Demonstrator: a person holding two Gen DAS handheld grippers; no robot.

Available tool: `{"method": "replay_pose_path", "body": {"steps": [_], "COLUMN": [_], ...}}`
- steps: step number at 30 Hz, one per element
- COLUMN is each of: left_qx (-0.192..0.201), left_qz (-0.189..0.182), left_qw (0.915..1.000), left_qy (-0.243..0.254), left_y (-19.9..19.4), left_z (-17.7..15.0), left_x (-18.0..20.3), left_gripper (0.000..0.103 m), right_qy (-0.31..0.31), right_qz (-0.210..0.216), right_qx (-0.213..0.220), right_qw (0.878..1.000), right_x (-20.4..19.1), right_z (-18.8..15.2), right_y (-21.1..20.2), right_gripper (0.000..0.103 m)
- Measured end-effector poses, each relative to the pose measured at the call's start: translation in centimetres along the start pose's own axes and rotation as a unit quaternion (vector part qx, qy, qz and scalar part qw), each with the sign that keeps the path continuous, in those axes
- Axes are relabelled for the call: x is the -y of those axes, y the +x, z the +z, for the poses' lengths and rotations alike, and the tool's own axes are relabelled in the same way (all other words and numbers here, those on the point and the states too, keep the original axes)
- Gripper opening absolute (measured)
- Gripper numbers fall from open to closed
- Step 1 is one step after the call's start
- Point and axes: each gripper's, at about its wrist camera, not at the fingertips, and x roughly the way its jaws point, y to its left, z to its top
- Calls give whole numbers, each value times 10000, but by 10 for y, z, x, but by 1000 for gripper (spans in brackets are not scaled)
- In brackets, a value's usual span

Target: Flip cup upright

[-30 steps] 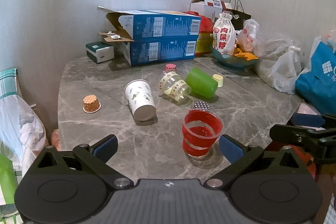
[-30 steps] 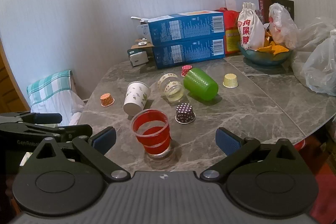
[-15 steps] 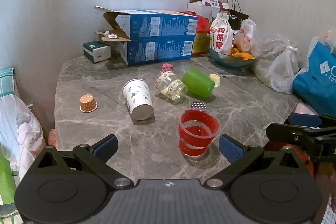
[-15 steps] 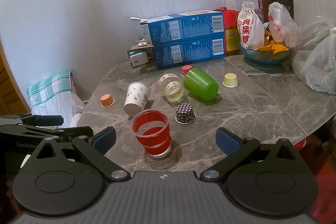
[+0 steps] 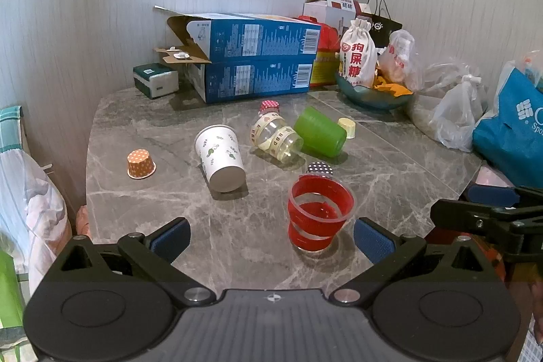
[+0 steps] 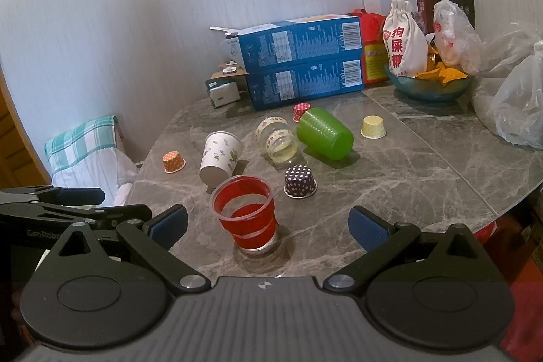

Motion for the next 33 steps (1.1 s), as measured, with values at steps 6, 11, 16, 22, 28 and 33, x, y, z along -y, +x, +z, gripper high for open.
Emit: {"method": "replay_pose_path", "body": {"steps": [6,11,16,22,28,33], "left_qx": [-20,-27,-37,-60,-143,-145], "left_qz": [0,1,-4,-16,11,26], "left_qw": [10000,10000,10000,10000,9999,9998], "left_qy": [-3,-11,-11,-13,-80,-122], "left_y": [2,2,4,5,10,12], "left_z": [-1,-2,-2,-3,-4,-4], "left_x": [1,1,1,1,0,-3], "left_gripper": [103,103,103,103,103,103], "right_qy": [-4,-2,21,24,25,11], "right_qz": [5,-4,6,8,13,6], "right_qx": [0,-18,-28,-25,-30,41], "right_qw": [10000,10000,10000,10000,10000,10000], "right_x": [0,0,0,1,1,1], "right_z": [0,0,0,-1,0,-1], "right_y": [0,1,2,2,2,2], "right_gripper": [102,102,102,102,102,102]}}
